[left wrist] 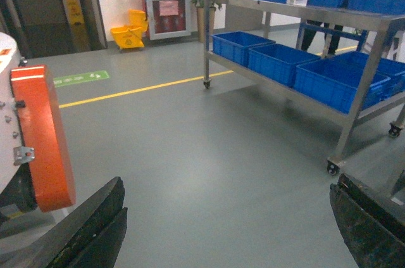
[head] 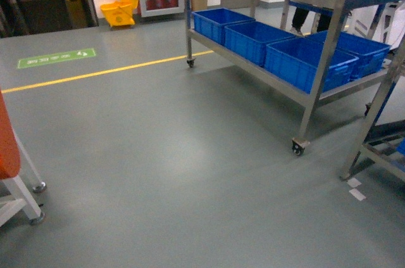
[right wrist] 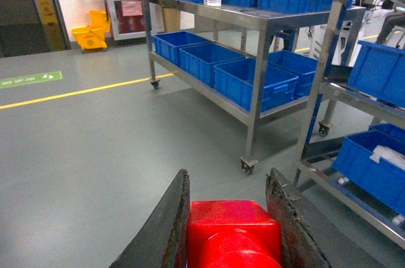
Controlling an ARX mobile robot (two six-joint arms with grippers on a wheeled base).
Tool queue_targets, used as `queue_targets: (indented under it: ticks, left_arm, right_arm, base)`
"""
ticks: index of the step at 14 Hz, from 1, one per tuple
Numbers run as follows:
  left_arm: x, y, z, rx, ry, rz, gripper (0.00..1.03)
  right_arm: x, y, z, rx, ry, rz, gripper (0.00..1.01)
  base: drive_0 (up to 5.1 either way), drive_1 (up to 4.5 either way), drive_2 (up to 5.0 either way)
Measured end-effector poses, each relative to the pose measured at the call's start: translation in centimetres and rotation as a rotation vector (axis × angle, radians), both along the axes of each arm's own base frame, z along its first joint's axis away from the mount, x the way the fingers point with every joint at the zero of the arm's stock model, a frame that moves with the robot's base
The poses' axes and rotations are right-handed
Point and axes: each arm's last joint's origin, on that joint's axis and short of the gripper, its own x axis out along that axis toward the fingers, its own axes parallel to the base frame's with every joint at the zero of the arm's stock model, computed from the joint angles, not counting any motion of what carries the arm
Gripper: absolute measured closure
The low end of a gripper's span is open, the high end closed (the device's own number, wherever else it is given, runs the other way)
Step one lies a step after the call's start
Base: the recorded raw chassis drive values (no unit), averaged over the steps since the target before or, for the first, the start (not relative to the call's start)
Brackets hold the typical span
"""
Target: Pick red block from blue box to shelf
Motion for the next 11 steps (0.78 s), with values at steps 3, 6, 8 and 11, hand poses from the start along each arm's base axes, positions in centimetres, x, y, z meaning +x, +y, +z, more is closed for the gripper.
queue_targets:
  ticks: [3,6,8,11]
  left_arm:
    - [0.00,0.00,0.00,0.000,0.000,0.000,0.05]
    - [0.00,0.00,0.00,0.000,0.000,0.000,0.05]
    - [0.00,0.00,0.00,0.000,0.000,0.000,0.05]
    - [0.00,0.00,0.00,0.000,0.000,0.000,0.05]
  right_arm:
    - [0.00,0.00,0.00,0.000,0.000,0.000,0.72]
    - [0.00,0.00,0.00,0.000,0.000,0.000,0.72]
    - [0.00,0.00,0.00,0.000,0.000,0.000,0.72]
    - [0.00,0.00,0.00,0.000,0.000,0.000,0.72]
  base:
    - [-1.5,-1.48,-1.5]
    - [-1.5,-1.48,-1.5]
    - [-1.5,-1.48,-1.5]
    - [-1.5,-1.48,-1.5]
